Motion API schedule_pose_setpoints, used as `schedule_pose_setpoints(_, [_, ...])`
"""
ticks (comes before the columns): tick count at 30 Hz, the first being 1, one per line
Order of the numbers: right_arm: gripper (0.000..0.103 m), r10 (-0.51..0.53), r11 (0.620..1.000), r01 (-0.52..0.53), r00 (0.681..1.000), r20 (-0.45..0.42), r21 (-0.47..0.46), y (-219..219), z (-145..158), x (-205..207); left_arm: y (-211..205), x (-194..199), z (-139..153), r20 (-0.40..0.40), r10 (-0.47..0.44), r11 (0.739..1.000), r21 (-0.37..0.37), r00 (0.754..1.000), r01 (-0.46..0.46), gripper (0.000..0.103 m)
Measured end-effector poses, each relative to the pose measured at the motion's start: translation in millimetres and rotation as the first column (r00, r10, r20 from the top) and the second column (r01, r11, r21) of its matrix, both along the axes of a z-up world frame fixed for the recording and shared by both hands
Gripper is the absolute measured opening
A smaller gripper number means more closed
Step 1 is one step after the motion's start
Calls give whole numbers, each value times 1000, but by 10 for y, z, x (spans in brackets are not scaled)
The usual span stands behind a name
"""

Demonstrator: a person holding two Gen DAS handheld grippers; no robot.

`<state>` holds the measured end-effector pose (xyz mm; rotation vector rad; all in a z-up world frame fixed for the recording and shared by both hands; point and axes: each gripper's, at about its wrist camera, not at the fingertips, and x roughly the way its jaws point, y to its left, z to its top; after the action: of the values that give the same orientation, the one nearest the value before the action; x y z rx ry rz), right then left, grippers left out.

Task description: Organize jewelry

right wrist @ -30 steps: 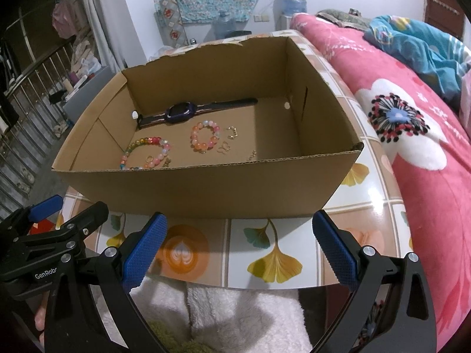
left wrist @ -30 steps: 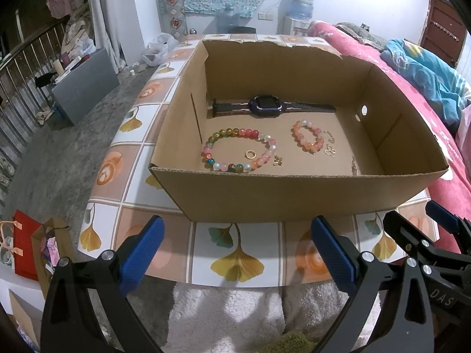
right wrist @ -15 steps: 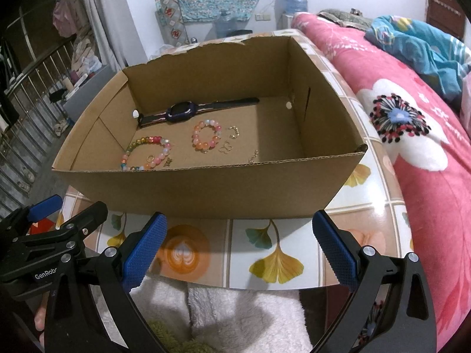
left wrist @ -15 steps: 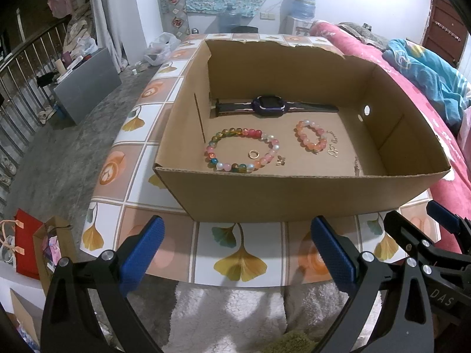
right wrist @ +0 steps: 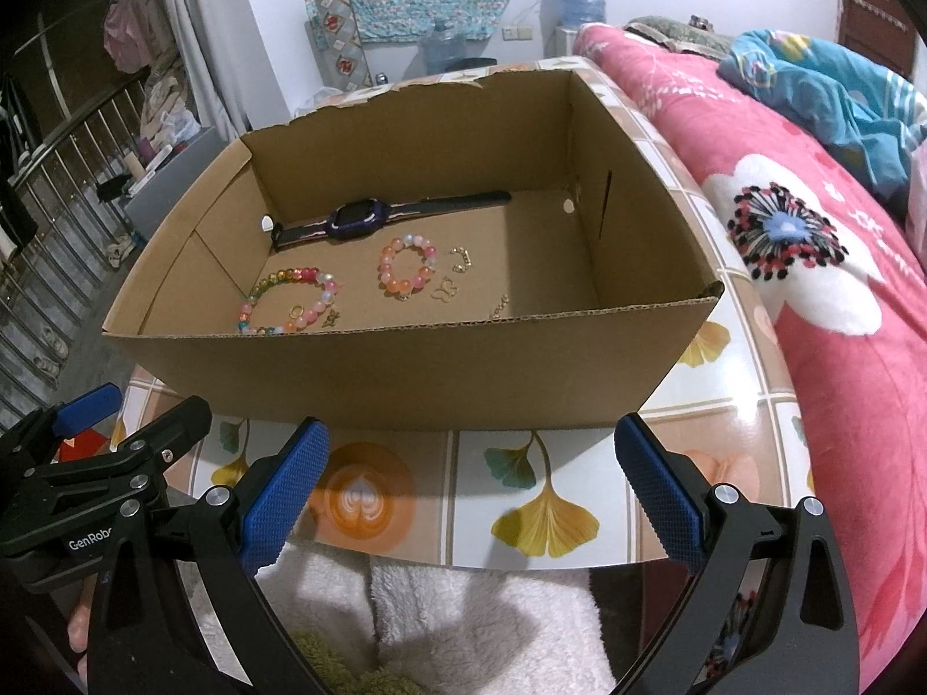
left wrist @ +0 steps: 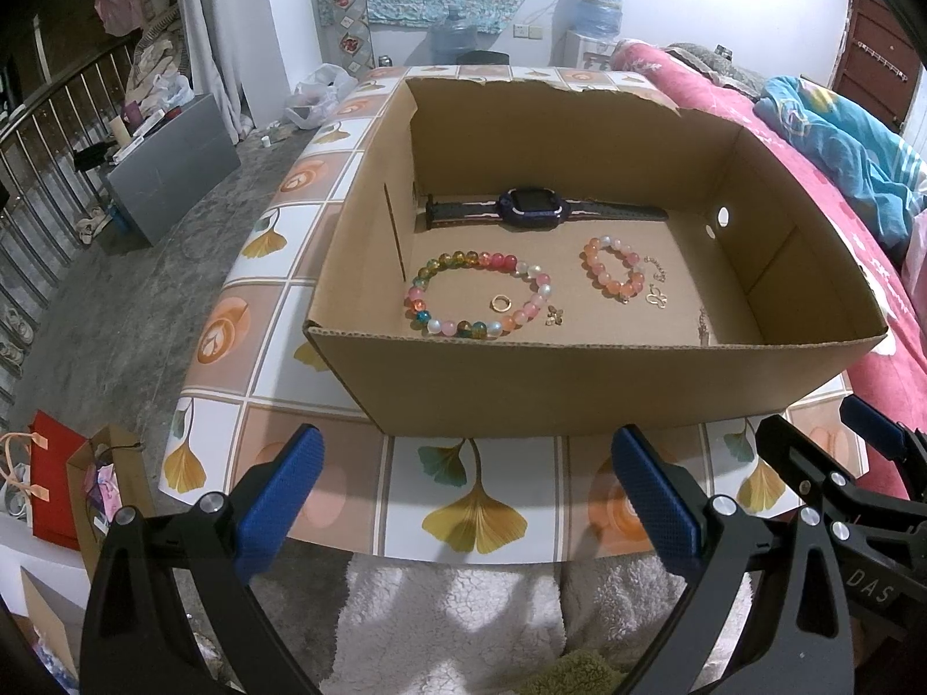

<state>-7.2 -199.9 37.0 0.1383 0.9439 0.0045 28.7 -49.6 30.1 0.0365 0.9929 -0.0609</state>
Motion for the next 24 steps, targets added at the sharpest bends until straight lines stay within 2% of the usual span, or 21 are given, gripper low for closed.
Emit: schedule_pose_setpoints(24, [95,-3,1000,3,1000,-4,6,-27,-12,6,17,-20,-4,-4,2,1000,1,1000,-2,97])
